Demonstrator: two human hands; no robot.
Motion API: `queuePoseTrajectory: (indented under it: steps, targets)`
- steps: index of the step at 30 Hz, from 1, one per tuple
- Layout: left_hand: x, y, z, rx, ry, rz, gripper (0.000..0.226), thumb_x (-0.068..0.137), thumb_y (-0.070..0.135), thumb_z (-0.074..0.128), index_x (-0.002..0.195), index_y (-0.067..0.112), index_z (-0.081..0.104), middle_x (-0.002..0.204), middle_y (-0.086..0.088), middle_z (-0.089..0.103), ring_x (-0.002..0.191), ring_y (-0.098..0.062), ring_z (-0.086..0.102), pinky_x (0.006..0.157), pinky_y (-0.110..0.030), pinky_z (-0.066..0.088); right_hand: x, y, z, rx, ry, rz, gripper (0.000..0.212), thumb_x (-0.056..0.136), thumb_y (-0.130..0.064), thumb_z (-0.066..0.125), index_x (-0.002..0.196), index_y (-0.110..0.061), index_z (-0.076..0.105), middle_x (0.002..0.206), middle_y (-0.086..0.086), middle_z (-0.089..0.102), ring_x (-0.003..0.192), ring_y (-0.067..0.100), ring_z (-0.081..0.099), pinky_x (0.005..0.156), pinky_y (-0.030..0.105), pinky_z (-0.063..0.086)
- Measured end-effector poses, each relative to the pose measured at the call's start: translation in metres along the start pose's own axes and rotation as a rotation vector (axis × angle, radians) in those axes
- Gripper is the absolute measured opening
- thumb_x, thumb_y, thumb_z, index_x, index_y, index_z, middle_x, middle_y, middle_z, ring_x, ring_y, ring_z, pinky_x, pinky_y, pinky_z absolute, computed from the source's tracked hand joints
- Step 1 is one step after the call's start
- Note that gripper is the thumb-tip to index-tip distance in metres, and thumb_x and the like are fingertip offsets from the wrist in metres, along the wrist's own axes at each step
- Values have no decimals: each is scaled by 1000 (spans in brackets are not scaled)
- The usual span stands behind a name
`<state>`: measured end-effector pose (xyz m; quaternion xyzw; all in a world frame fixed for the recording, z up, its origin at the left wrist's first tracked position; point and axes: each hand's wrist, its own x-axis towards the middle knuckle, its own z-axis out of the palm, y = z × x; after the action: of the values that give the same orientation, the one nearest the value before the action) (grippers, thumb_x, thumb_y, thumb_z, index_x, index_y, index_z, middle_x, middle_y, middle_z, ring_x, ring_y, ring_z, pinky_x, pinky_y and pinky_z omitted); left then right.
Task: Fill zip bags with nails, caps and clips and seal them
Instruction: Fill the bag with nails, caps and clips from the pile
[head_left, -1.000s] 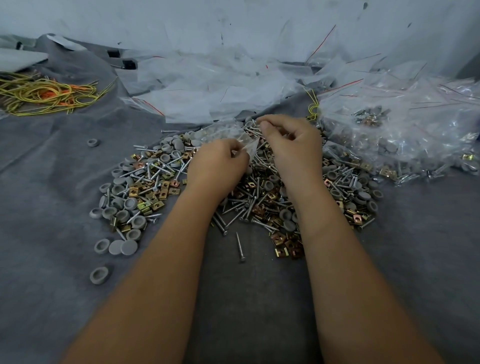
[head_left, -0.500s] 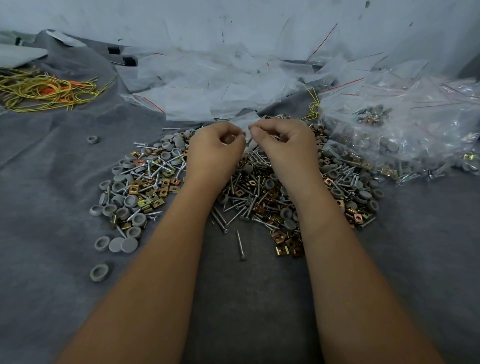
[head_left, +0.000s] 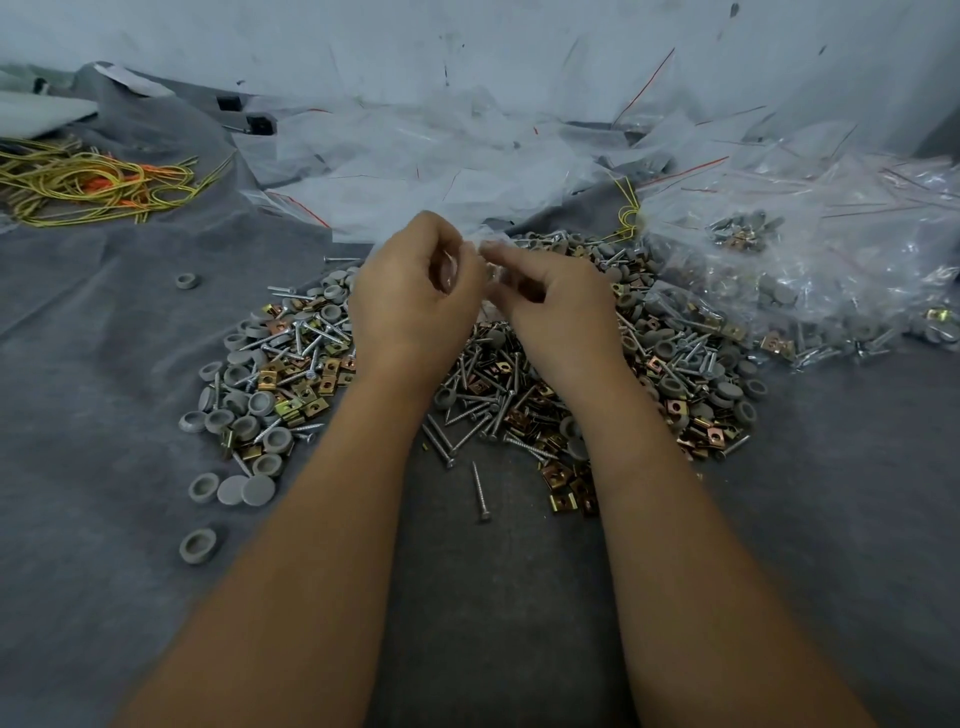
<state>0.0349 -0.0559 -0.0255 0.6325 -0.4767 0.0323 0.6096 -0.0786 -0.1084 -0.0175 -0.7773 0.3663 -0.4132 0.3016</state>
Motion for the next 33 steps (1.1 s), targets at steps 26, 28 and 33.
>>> queuePoseTrajectory:
  steps: [26, 28, 33]
  targets:
    - [5, -18, 10, 189, -241, -284, 14, 91, 31, 53, 80, 22, 57, 61, 5, 56, 56, -18, 52, 60, -40, 51, 5, 14, -12, -558, -86, 187, 14, 88, -28, 66, 97, -30, 77, 104, 0, 71, 106, 29, 58, 95, 44, 46]
    - [4, -17, 10, 189, -249, -276, 15, 91, 32, 53, 80, 24, 57, 62, 6, 56, 57, -17, 53, 59, -37, 49, 5, 15, -12, -481, -23, 174, 14, 87, -31, 68, 99, -32, 77, 104, 2, 71, 106, 29, 58, 93, 42, 48]
    - [5, -17, 9, 186, -271, -280, 14, 90, 35, 53, 79, 26, 56, 62, 8, 57, 56, -14, 53, 57, -32, 45, 4, 11, -11, -278, 131, 139, 12, 90, -23, 64, 92, -25, 76, 76, -12, 66, 71, 4, 60, 68, 28, 50]
